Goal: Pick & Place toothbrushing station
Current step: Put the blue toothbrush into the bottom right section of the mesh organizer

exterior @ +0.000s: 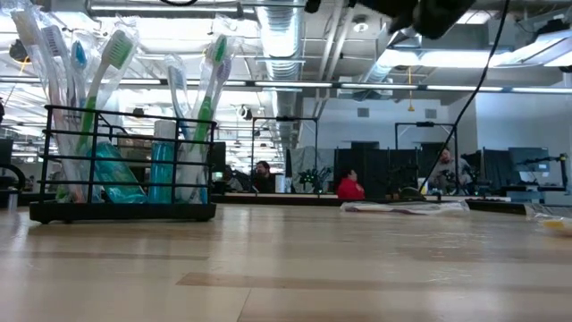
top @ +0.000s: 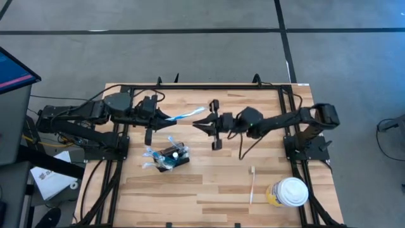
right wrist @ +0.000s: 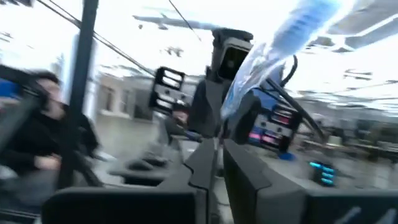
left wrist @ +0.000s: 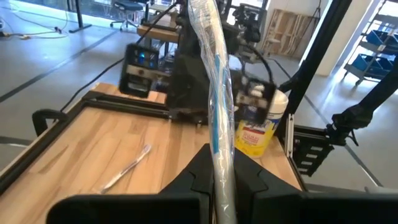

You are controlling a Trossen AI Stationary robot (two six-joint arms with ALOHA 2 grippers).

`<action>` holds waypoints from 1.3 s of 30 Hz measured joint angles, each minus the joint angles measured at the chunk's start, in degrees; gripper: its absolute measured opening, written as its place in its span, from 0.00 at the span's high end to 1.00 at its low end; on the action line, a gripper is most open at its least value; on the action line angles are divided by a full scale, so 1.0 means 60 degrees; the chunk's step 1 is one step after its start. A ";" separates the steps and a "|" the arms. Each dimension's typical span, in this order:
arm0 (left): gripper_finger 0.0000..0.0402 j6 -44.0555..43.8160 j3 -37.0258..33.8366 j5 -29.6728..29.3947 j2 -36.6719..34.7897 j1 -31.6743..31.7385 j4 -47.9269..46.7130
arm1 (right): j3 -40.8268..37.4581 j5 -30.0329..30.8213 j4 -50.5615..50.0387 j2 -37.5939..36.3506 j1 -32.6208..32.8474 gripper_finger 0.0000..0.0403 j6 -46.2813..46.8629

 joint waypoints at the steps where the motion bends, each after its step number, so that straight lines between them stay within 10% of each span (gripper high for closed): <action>1: 0.98 0.0003 0.0000 0.0000 0.0000 0.0000 -0.0010 | -0.0005 -0.0468 0.0198 0.0005 -0.0185 0.92 0.0311; 7: 0.98 0.0312 0.0000 0.0000 0.0088 0.0000 0.0315 | 0.0008 -0.2678 0.0791 0.0007 -0.0937 0.83 0.1284; 24: 0.97 0.0685 0.0003 -0.0253 0.0653 0.0000 0.1008 | 0.0318 -0.1863 0.0992 0.0004 -0.0936 0.44 0.1203; 39: 0.97 0.1085 0.0002 -0.0651 0.1278 -0.0004 0.1374 | 0.0467 -0.1859 0.1015 0.0004 -0.0841 0.64 0.1284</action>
